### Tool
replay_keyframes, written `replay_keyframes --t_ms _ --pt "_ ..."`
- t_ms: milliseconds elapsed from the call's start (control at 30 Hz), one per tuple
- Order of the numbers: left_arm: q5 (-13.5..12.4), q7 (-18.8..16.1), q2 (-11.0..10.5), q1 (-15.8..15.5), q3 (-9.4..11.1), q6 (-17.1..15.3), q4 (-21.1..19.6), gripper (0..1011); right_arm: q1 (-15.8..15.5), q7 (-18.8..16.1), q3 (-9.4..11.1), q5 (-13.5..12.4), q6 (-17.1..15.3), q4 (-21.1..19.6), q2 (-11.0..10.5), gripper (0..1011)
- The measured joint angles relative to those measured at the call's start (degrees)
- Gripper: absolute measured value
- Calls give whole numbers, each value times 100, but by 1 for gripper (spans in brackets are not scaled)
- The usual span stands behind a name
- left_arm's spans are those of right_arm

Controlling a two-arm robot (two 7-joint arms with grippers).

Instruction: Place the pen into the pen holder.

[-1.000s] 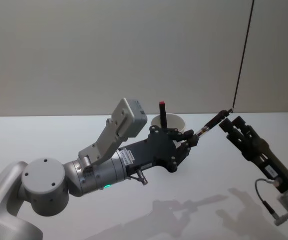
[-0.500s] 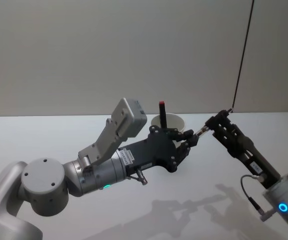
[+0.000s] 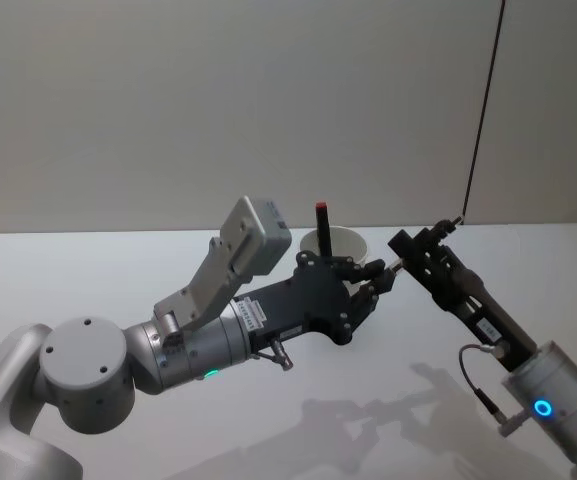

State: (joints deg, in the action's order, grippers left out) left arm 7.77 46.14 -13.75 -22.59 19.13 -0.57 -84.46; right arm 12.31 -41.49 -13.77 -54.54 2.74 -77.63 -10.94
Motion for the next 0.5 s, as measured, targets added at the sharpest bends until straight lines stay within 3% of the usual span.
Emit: replay_keyframes --t_ms 267,500 --pt "0 0 0 0 0 0 0 136 66 -25 -47 -3 13 85 46 996" --pt "0 0 0 0 0 0 0 136 85 -45 -71 -12 24 106 57 825"
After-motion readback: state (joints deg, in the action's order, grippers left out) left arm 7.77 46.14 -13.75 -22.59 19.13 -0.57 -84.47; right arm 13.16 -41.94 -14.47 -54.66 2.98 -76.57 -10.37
